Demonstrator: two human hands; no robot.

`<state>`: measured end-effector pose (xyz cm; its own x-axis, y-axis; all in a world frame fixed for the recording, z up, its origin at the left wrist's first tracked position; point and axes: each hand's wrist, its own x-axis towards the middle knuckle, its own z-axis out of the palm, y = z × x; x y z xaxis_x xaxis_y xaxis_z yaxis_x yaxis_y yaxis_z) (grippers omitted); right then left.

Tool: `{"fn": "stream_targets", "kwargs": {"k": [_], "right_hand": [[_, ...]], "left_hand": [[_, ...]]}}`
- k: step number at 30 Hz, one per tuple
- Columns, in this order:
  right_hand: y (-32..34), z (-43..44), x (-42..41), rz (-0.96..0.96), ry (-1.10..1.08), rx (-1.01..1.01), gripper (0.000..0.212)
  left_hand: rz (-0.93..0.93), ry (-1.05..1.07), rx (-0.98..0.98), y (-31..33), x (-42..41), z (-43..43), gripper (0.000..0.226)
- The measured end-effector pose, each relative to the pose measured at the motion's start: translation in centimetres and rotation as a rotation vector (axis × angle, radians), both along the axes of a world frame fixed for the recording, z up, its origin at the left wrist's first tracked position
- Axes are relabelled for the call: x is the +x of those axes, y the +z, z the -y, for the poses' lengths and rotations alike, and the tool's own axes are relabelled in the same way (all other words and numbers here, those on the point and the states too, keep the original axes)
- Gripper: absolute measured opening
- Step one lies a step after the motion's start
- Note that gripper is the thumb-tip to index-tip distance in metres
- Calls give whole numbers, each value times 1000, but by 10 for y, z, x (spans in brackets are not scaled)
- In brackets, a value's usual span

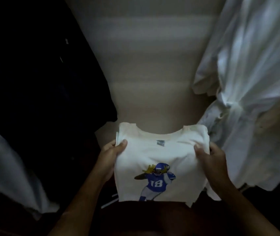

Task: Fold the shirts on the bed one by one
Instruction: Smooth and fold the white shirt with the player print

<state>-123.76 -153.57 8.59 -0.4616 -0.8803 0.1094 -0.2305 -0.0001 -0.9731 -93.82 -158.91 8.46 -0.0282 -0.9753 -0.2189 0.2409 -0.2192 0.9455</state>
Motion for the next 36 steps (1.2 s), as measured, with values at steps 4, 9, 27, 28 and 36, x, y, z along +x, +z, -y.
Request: {"fn": "stream_targets", "kwargs": {"k": [4,9,27,28,36], "right_hand": [[-84,55,0,7,57,-2,17],[-178,102,0,10,84,13,18],[-297,278,-18,92,143,166,21],[-305,292,-16,87,135,194,29],[-382,372,-11,-10,34,330,43]], "left_hand": [[-11,32,9,-88,1,39,32],[2,33,-19,-189,5,82,33],[158,31,-73,-294,-1,245,22],[168,45,-51,-303,0,257,24],[270,78,161,-400,-1,326,33]]}}
